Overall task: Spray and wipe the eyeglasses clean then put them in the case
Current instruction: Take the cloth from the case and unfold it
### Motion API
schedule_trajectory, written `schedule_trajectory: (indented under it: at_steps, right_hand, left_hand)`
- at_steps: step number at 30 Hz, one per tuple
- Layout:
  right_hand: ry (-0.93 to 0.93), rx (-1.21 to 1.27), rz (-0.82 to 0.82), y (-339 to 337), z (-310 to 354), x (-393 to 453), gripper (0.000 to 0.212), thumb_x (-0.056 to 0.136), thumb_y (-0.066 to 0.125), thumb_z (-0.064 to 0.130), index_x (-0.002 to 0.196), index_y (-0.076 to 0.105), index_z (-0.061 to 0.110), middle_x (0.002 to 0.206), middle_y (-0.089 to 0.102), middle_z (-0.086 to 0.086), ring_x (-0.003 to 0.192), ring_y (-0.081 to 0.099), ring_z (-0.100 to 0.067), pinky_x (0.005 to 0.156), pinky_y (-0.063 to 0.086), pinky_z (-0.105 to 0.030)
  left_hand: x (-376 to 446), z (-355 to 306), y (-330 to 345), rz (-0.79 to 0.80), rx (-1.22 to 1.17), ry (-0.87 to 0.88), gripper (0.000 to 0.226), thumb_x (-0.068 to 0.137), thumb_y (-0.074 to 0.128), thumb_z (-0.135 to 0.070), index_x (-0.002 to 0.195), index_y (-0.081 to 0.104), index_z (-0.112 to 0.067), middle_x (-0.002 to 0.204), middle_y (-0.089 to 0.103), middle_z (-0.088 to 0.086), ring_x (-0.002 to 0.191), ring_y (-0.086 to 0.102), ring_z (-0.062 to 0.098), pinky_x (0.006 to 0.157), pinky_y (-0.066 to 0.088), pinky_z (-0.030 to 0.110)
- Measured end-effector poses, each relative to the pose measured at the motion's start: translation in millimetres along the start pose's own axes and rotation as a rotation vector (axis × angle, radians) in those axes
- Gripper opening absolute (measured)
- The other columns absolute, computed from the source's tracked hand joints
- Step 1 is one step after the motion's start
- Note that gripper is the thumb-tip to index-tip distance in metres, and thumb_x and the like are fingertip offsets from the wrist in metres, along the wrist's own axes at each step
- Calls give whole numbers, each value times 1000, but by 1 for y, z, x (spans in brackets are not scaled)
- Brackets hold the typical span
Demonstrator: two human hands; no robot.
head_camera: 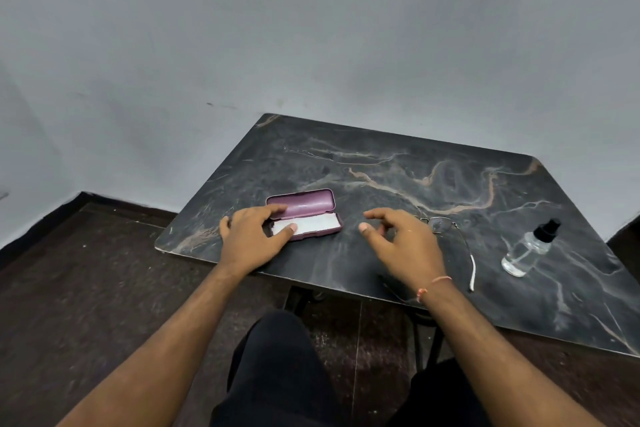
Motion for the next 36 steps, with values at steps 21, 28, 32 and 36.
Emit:
schedule_trajectory:
  at_steps: [21, 28, 32, 36]
  right_hand:
    - [204, -449, 373, 112, 56, 49, 30, 73, 74, 40, 92, 79, 18, 96, 79, -4, 93, 75, -31, 70, 53, -31]
    - [279, -248, 362, 111, 50, 45, 13, 74, 71, 33, 78, 79, 23, 80, 77, 6, 83, 74, -23, 74, 63, -35]
    - [274, -98, 244, 89, 45, 42, 11, 73, 70, 41, 75, 78, 34, 78, 76, 14, 82, 72, -13, 70, 58, -30]
    - [208, -51, 135, 52, 44, 38, 10, 75, 68, 45, 75, 74, 37, 68, 70, 13, 73, 67, -6, 63, 51, -28]
  left_hand:
    - [-6, -12, 2, -24, -21, 138, 103, 55, 69, -102, 144, 55, -51, 125, 61, -29, 132, 54, 8, 126, 24, 58]
    - [-6, -11, 1, -19, 4, 120, 104, 55, 65, -106, 143, 56, -51, 128, 63, -29, 134, 54, 7, 127, 23, 57]
    - [-4, -10, 1, -20, 56, 94, 98, 58, 59, -109, 138, 61, -51, 128, 65, -27, 134, 56, 8, 126, 24, 56]
    - [-4, -7, 1, -21, 96, 80, 93, 65, 45, -112, 134, 63, -52, 133, 65, -23, 138, 53, 12, 124, 26, 53]
Point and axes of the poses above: each hand's wrist, its own x-axis towards the middle knuckle, its own y-axis out of the palm, z = x × y, the point moved 8 cm from there along x, towards the middle knuckle
